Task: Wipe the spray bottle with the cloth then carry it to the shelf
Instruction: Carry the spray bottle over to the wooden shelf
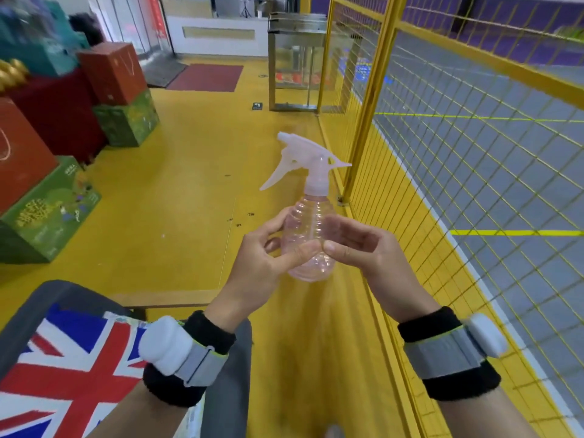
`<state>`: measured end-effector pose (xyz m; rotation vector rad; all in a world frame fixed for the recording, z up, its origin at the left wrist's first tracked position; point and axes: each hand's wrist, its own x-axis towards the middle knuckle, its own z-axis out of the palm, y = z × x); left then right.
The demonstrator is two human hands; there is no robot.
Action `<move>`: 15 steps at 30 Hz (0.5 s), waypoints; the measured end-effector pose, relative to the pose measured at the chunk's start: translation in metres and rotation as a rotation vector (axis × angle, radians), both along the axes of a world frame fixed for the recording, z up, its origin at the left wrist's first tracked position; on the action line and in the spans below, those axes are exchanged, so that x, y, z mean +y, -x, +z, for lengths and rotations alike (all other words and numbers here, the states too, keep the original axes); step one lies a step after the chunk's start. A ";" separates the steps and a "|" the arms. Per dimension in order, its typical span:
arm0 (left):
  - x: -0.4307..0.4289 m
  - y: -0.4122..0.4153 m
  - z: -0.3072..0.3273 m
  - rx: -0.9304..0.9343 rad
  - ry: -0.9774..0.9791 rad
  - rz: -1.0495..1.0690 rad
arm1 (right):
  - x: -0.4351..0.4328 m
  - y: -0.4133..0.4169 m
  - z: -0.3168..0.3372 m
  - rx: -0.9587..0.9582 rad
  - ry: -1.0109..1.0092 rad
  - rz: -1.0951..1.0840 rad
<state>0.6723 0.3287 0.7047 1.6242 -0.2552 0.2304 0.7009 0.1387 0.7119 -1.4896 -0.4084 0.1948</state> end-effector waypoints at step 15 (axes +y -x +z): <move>-0.019 -0.193 -0.001 0.081 0.057 0.303 | -0.009 -0.250 0.003 -0.007 0.026 0.269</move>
